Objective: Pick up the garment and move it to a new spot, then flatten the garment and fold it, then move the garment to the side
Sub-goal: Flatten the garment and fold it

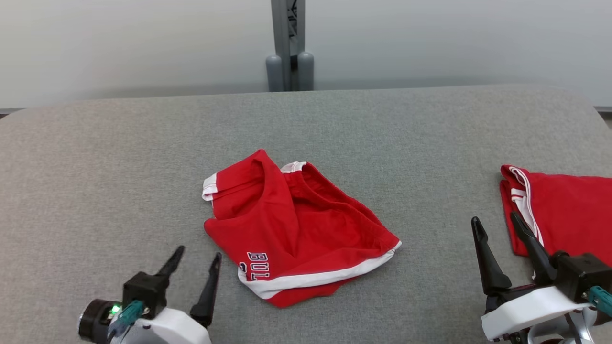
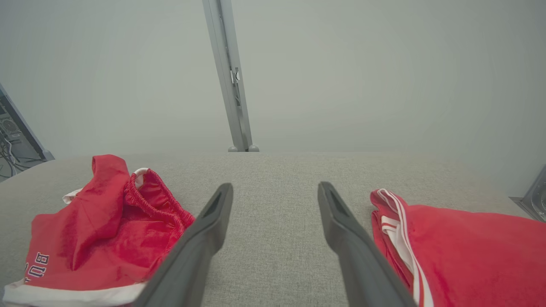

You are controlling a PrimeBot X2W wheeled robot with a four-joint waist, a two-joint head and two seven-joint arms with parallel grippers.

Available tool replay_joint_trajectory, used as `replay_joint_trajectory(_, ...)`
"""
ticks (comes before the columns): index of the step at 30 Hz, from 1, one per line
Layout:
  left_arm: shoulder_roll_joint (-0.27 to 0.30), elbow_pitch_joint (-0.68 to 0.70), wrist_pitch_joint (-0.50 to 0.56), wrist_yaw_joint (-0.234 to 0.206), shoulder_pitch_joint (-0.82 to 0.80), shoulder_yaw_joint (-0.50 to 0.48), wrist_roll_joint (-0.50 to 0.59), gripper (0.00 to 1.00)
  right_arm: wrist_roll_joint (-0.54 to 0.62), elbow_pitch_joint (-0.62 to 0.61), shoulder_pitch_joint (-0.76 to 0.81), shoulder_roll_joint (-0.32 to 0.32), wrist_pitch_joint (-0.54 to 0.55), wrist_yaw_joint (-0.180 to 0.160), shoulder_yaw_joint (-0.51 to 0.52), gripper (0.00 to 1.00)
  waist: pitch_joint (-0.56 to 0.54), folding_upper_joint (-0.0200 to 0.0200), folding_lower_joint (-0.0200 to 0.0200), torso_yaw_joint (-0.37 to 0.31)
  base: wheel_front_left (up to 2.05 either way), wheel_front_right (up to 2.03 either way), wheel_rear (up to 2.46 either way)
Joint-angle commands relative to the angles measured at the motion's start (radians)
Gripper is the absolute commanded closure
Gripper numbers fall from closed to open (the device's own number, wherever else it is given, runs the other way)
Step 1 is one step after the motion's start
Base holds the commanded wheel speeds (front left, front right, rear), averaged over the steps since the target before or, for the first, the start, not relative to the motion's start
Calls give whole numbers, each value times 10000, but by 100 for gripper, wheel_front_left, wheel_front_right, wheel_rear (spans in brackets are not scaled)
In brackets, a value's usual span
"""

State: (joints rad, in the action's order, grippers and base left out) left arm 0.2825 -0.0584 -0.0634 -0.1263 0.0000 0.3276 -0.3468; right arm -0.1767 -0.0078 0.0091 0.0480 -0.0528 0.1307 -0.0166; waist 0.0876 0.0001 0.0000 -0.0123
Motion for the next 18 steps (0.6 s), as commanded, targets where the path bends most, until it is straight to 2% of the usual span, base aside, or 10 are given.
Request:
replay_joint_trajectory(1,94,-381,259,288,-339,196,-37,0,23,-7,-95,54,23,2,-16,0,150,-1,0,-146,0,0,0)
replay_joint_trajectory(4,-70,-1376,420,896,-774,472,-397,0,-10,19,-176,55,-16,2,-31,0,364,-1,0,-400,0,0,0)
replay_joint_trajectory(11,-276,-2740,384,1466,-1567,589,-721,0,-94,62,-279,52,-113,0,-51,0,677,-1,0,-801,0,0,0)
replay_joint_trajectory(15,-291,-3271,290,1614,-1861,595,-770,0,-30,76,-371,49,-131,2,-49,0,792,-1,0,-934,0,0,0)
replay_joint_trajectory(16,-294,-3433,231,1634,-1957,588,-779,36,-31,89,-400,52,-144,2,-43,0,829,-1,0,-968,0,0,0)
replay_joint_trajectory(17,-321,-3602,216,1712,-2037,592,-844,66,-37,96,-417,51,-162,2,-37,0,860,-1,0,-1001,0,0,0)
replay_joint_trajectory(18,-338,-3752,215,1752,-2112,614,-861,100,-58,110,-419,52,-180,2,-34,0,888,-1,0,-1028,0,0,0)
